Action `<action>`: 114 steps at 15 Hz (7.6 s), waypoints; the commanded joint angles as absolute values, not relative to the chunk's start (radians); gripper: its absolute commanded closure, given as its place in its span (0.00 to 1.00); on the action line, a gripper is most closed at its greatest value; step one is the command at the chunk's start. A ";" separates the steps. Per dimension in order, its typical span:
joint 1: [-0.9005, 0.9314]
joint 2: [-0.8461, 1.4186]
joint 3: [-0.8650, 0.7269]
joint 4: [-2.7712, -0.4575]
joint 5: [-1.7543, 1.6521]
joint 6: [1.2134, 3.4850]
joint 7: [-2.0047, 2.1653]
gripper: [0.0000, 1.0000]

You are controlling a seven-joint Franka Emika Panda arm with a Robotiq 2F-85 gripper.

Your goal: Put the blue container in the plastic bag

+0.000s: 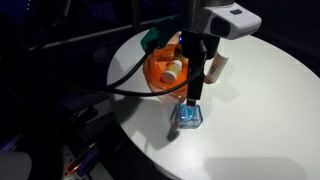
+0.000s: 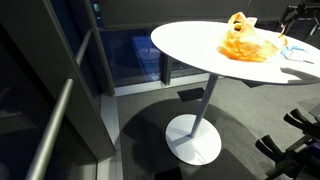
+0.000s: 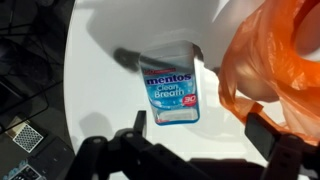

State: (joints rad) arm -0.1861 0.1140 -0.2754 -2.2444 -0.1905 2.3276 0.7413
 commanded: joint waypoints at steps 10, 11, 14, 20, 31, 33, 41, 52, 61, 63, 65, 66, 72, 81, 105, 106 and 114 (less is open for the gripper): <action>-0.215 0.137 -0.332 -2.260 -0.230 2.360 0.766 0.00; -0.216 0.140 -0.334 -2.262 -0.233 2.364 0.768 0.00; -0.211 0.157 -0.330 -2.267 -0.236 2.375 0.773 0.00; -0.186 0.187 -0.322 -2.274 -0.231 2.422 0.769 0.00; -0.162 0.211 -0.328 -2.298 -0.234 2.437 0.777 0.00; -0.160 0.215 -0.330 -2.301 -0.239 2.439 0.783 0.00; -0.158 0.194 -0.336 -2.284 -0.265 2.418 0.824 0.59; -0.151 -0.031 -0.266 -2.252 -0.272 2.360 0.820 0.59; -0.142 -0.102 -0.134 -2.271 -0.270 2.338 0.827 0.59; -0.136 -0.096 -0.107 -2.286 -0.275 2.350 0.835 0.59; -0.128 -0.083 -0.085 -2.296 -0.278 2.356 0.841 0.59; -0.124 -0.076 -0.077 -2.299 -0.280 2.356 0.843 0.59; -0.109 -0.009 -0.054 -2.290 -0.416 2.375 0.989 0.59; -0.055 0.076 -0.064 -2.248 -0.647 2.370 1.256 0.59; -0.031 0.036 -0.062 -2.204 -0.326 2.230 0.925 0.00; -0.037 0.033 -0.066 -2.186 -0.295 2.199 0.882 0.00; -0.090 0.021 -0.101 -2.070 -0.133 2.064 0.466 0.00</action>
